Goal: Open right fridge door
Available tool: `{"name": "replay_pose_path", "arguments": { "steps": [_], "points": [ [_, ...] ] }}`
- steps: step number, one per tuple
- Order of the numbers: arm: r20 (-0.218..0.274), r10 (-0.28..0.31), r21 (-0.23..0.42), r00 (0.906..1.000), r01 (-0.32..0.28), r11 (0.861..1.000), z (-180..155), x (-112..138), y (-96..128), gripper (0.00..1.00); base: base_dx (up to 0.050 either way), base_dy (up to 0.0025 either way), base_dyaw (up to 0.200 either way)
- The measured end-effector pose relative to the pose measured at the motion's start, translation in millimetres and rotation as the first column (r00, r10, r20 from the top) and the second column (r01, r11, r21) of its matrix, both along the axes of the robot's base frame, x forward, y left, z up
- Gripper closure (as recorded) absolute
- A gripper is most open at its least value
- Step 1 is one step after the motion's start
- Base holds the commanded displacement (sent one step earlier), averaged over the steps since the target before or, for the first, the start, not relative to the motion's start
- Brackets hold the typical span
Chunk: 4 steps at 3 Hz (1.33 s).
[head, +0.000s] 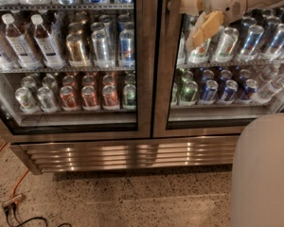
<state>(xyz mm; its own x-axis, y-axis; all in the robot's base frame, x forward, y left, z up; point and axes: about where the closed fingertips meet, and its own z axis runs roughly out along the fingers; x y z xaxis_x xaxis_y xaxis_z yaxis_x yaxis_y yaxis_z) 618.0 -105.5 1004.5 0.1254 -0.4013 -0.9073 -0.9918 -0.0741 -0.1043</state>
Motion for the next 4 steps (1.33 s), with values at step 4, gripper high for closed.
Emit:
{"name": "replay_pose_path", "arguments": {
  "steps": [4],
  "points": [
    [-0.022,0.039,0.044,0.9990,-0.038,0.998,0.0,-0.8,7.5,0.00,0.000,0.00000,0.000]
  ]
}}
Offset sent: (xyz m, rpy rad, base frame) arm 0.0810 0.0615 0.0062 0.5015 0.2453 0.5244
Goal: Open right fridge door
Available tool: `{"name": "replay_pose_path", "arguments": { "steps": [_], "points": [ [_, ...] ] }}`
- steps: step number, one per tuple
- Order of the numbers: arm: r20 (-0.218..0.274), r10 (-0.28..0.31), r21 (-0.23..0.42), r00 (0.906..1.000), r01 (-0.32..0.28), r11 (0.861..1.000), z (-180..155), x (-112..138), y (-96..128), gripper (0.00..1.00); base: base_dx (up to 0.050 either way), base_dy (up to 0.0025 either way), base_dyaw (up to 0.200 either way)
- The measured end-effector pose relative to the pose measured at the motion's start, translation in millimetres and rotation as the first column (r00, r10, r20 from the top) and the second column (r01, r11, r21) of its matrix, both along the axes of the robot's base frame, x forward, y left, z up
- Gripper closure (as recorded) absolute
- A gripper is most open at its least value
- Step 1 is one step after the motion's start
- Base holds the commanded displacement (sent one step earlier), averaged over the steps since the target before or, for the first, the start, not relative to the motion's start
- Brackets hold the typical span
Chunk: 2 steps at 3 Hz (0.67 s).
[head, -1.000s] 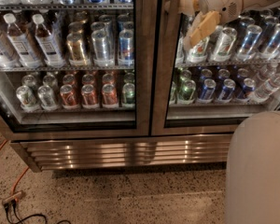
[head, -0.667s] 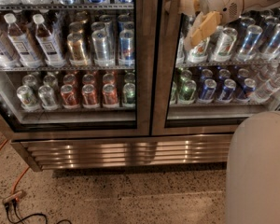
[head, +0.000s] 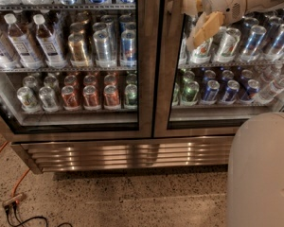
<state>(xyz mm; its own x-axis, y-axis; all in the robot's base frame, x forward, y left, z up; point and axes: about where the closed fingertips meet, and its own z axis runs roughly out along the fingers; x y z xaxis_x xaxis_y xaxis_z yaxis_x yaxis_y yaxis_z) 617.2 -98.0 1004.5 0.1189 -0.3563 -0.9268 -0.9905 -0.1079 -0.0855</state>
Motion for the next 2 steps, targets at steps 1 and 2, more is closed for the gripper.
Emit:
{"name": "replay_pose_path", "arguments": {
  "steps": [1,2],
  "points": [
    [-0.006,0.008,0.018,0.9999,-0.008,1.000,0.6,0.6,1.6,0.00,0.000,0.00000,0.000],
    [-0.006,0.008,0.018,0.9999,-0.008,1.000,0.6,0.6,1.6,0.19,0.000,0.00000,0.000]
  ]
}}
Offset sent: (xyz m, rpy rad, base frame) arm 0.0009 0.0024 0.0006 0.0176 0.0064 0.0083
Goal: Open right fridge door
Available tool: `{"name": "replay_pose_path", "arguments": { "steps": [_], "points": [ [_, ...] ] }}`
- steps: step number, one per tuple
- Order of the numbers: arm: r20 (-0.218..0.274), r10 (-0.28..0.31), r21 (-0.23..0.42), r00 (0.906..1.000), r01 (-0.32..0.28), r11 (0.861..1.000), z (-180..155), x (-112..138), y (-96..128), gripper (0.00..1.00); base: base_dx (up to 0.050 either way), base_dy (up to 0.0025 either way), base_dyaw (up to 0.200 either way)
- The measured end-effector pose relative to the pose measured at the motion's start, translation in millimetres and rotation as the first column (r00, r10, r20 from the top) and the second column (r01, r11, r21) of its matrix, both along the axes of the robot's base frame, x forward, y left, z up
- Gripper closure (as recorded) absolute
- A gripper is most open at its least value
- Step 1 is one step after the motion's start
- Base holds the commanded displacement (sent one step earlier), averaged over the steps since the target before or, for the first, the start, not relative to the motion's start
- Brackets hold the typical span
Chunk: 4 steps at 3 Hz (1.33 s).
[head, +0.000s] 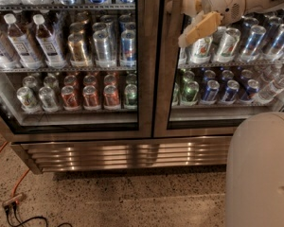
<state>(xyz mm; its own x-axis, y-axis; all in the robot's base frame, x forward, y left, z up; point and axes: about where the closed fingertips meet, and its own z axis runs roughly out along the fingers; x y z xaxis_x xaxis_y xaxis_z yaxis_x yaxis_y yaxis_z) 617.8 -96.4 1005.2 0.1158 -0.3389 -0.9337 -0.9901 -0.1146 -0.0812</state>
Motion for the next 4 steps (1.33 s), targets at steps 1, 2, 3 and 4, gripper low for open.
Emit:
{"name": "replay_pose_path", "arguments": {
  "steps": [1,2,3,4],
  "points": [
    [0.000,0.000,0.000,1.0000,0.000,1.000,0.0,0.0,0.0,0.42,0.000,0.00000,0.000],
    [0.000,0.000,0.000,1.0000,0.000,1.000,0.0,0.0,0.0,0.66,0.000,0.00000,0.000],
    [0.000,0.000,0.000,1.0000,0.000,1.000,0.0,0.0,0.0,0.89,0.000,0.00000,0.000],
    [0.000,0.000,0.000,1.0000,0.000,1.000,0.0,0.4,-0.1,1.00,0.000,0.00000,0.000]
  ]
}}
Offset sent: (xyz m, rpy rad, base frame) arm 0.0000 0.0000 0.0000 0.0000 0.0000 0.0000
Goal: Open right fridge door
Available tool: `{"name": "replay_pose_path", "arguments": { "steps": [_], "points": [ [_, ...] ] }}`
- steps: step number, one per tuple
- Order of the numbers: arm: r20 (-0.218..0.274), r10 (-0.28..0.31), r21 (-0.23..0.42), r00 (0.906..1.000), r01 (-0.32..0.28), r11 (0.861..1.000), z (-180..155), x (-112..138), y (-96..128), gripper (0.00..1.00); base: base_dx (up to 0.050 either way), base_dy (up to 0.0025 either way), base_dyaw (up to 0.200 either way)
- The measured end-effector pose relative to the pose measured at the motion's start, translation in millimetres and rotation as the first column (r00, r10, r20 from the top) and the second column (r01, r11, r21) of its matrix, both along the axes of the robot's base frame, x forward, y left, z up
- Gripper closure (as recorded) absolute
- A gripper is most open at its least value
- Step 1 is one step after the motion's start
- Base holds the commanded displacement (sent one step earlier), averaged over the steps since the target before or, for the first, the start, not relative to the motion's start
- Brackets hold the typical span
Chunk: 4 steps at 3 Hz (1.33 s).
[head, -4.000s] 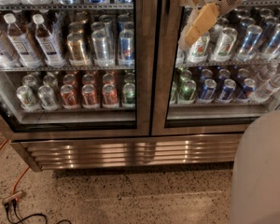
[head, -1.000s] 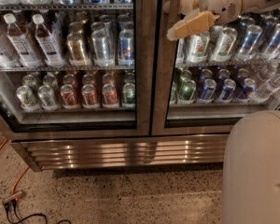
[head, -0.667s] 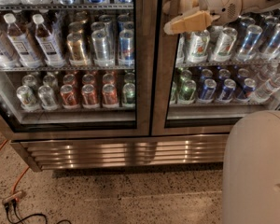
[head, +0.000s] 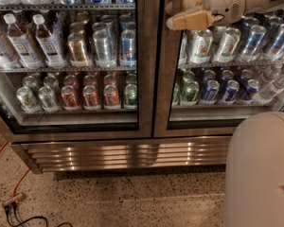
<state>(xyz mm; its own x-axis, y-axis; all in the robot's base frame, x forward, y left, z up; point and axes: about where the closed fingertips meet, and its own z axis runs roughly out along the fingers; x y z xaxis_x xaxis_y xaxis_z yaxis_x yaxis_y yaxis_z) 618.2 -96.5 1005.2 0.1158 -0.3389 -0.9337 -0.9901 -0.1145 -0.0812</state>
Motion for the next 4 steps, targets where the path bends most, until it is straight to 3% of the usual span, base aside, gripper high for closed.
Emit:
{"name": "replay_pose_path", "arguments": {
  "steps": [4],
  "points": [
    [0.000,0.000,0.000,1.0000,0.000,1.000,0.9,9.2,-3.8,1.00,0.000,0.00000,0.000]
  ]
}}
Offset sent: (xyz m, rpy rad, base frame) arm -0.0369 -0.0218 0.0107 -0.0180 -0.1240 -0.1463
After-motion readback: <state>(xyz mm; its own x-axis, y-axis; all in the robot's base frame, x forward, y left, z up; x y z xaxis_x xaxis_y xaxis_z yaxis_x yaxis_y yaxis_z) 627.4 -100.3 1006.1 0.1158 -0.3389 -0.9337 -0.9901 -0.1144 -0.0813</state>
